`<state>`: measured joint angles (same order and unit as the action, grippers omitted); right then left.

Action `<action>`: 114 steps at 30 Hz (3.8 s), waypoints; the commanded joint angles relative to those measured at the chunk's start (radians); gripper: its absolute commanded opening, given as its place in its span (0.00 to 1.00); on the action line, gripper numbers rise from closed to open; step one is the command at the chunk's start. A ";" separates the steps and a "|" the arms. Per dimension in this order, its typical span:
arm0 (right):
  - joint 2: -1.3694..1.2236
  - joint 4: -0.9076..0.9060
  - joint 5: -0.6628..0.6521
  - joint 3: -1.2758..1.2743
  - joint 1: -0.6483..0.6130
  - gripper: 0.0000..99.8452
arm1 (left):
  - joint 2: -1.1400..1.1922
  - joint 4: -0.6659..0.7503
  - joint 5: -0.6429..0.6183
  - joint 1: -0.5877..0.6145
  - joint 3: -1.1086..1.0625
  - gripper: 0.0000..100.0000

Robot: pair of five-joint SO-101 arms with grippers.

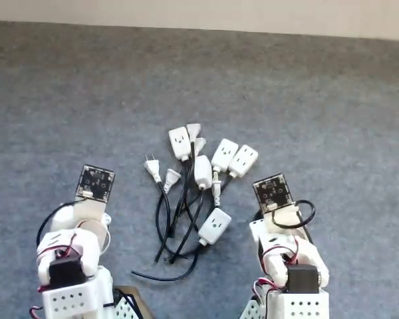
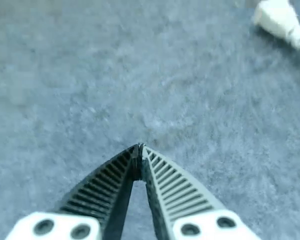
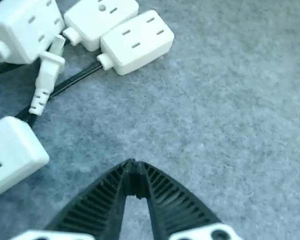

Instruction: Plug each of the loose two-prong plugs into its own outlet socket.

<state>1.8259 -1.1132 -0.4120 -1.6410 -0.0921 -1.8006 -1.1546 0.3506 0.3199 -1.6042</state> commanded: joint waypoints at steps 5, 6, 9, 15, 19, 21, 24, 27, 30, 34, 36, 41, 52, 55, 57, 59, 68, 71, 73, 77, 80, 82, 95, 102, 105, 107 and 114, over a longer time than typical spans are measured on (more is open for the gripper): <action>-0.005 -0.116 0.009 0.254 -0.030 0.01 | 0.001 -0.135 0.064 0.001 0.374 0.01; -0.018 -0.119 0.009 0.285 -0.030 0.01 | 0.018 -0.150 0.083 0.001 0.424 0.01; -0.131 -0.122 0.017 0.390 -0.030 0.04 | 0.137 -0.187 0.117 -0.001 0.568 0.01; -0.575 -0.042 0.124 0.575 -0.025 0.06 | 0.625 -0.218 0.137 -0.077 0.826 0.02; -0.816 0.180 0.261 0.538 0.016 0.06 | 1.013 -0.327 0.137 -0.214 1.058 0.09; -0.888 0.302 0.296 0.484 0.073 0.06 | 1.187 -0.388 0.137 -0.298 1.185 0.15; -0.918 0.410 0.299 0.410 0.182 0.06 | 1.409 -0.462 0.138 -0.447 1.354 0.23; -0.897 0.463 0.299 0.323 0.249 0.06 | 1.590 -0.470 0.138 -0.598 1.466 0.25; -0.858 0.507 0.298 0.229 0.249 0.06 | 1.744 -0.470 0.138 -0.730 1.544 0.24; -0.783 0.552 0.298 0.156 0.249 0.06 | 1.888 -0.470 0.135 -0.877 1.606 0.22; -0.743 0.558 0.298 0.139 0.249 0.06 | 1.931 -0.445 0.133 -0.924 1.603 0.22; -0.668 0.558 0.298 0.105 0.246 0.06 | 1.968 -0.325 0.094 -0.995 1.541 0.23; -0.647 0.558 0.238 0.081 0.203 0.06 | 1.979 -0.180 0.008 -1.150 1.379 0.22; -0.647 0.558 0.238 0.081 0.203 0.06 | 1.979 -0.133 0.005 -1.127 1.311 0.22; -0.647 0.558 0.238 0.081 0.203 0.06 | 1.979 -0.104 0.005 -1.078 1.273 0.22; -0.647 0.558 0.236 0.081 0.203 0.06 | 1.979 -0.089 0.009 -1.015 1.248 0.22; -0.647 0.558 0.236 0.079 0.203 0.06 | 1.977 -0.091 0.074 -0.796 1.202 0.22; -0.647 0.558 0.236 0.079 0.203 0.06 | 1.977 -0.086 0.083 -0.727 1.208 0.22; -0.647 0.558 0.236 0.079 0.203 0.06 | 1.972 -0.086 0.083 -0.702 1.210 0.22; -0.647 0.559 0.236 0.079 0.203 0.06 | 1.968 -0.094 0.083 -0.697 1.236 0.15; -0.647 0.559 0.236 0.079 0.203 0.06 | 1.966 -0.166 0.083 -0.691 1.337 0.00; -0.647 0.559 0.236 0.079 0.202 0.06 | 1.966 -0.279 0.083 -0.693 1.440 0.02; -0.645 0.559 0.235 0.061 0.182 0.06 | 1.905 -0.635 0.393 -0.283 1.794 0.00; -0.650 0.598 0.235 0.058 0.182 0.06 | 1.791 -0.594 0.829 -0.041 1.399 0.00; -0.650 0.598 0.235 0.058 0.180 0.06 | 1.690 -0.496 0.887 -0.015 1.207 0.00; -0.650 0.598 0.235 0.058 0.180 0.06 | 1.618 -0.450 0.918 -0.018 1.066 0.00; -0.650 0.598 0.235 0.058 0.180 0.06 | 1.362 -0.207 0.887 -0.088 0.656 0.13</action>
<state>1.1630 -0.5347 -0.1634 -1.5873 0.0936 -0.2862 -1.5090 1.2635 0.2601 -0.7787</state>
